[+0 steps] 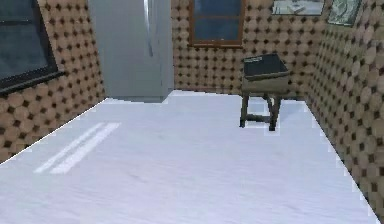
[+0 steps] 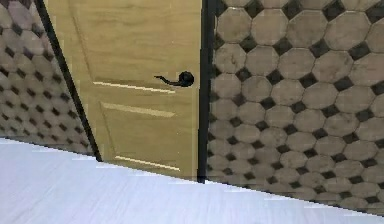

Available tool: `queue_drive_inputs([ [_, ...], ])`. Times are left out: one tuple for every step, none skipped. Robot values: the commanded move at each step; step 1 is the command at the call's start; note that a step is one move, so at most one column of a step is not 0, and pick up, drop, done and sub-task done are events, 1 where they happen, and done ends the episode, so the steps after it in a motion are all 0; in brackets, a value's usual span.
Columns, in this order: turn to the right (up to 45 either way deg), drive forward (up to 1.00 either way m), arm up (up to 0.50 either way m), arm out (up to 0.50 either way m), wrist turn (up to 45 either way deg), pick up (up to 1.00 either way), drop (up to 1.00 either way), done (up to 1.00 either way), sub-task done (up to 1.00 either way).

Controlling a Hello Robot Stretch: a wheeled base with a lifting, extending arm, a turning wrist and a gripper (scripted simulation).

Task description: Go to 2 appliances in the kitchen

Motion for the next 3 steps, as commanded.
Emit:
queue_drive_inputs([
  [0.0, 1.0, 0.0, 0.0, 0.0, 0.0, 0.0, 0.0, 0.0],
  [0.0, 1.0, 0.0, 0.0, 0.0, 0.0, 0.0, 0.0, 0.0],
  [3.0, 0.0, 0.0, 0.0, 0.0, 0.0, 0.0, 0.0, 0.0],
])
